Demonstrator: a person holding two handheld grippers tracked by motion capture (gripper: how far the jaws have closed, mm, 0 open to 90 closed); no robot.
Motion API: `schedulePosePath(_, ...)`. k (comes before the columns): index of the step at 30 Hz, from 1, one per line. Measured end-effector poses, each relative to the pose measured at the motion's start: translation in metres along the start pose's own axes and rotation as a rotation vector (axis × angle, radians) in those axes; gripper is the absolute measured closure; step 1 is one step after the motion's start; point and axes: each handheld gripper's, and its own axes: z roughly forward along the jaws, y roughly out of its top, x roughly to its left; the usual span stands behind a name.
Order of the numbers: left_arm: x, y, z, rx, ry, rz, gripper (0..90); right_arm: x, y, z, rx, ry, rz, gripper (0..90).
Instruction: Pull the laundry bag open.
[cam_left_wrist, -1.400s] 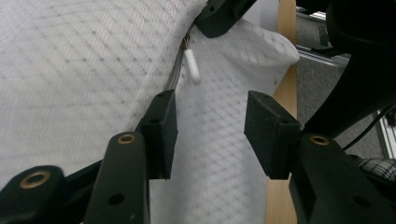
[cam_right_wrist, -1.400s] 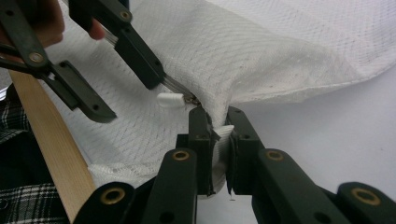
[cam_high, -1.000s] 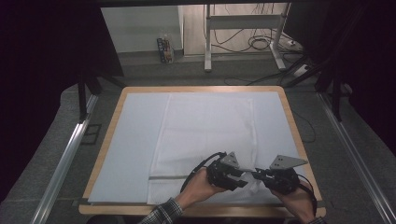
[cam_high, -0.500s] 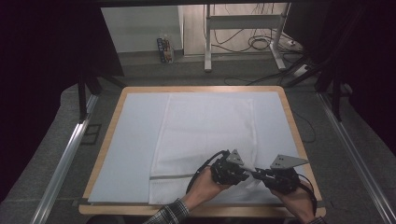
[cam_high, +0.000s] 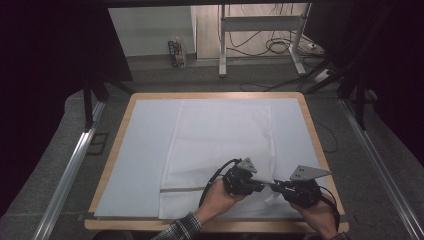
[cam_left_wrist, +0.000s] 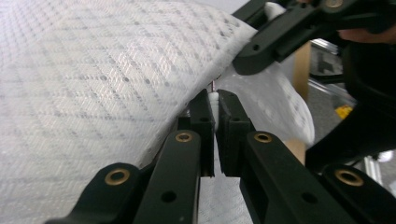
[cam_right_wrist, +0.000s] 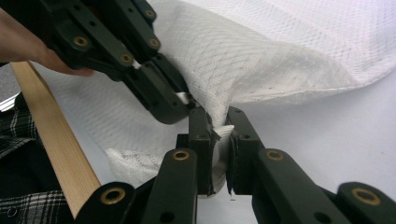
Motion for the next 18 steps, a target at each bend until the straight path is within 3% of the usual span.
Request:
schedulePosePath(9, -0.003, -0.004, -0.003, 0.051, 0.005, 0.04, 87.3, 0.003, 0.001, 0.005, 0.057, -0.013, -0.009, 82.0)
schedulePosePath(11, -0.002, -0.005, -0.005, 0.064, 0.017, 0.05, 87.4, 0.004, 0.001, 0.006, 0.075, -0.041, -0.019, 82.2)
schedulePosePath(18, -0.001, -0.008, -0.012, 0.07, 0.024, 0.063, 87.4, 0.003, 0.0, 0.007, 0.079, -0.045, -0.011, 82.1)
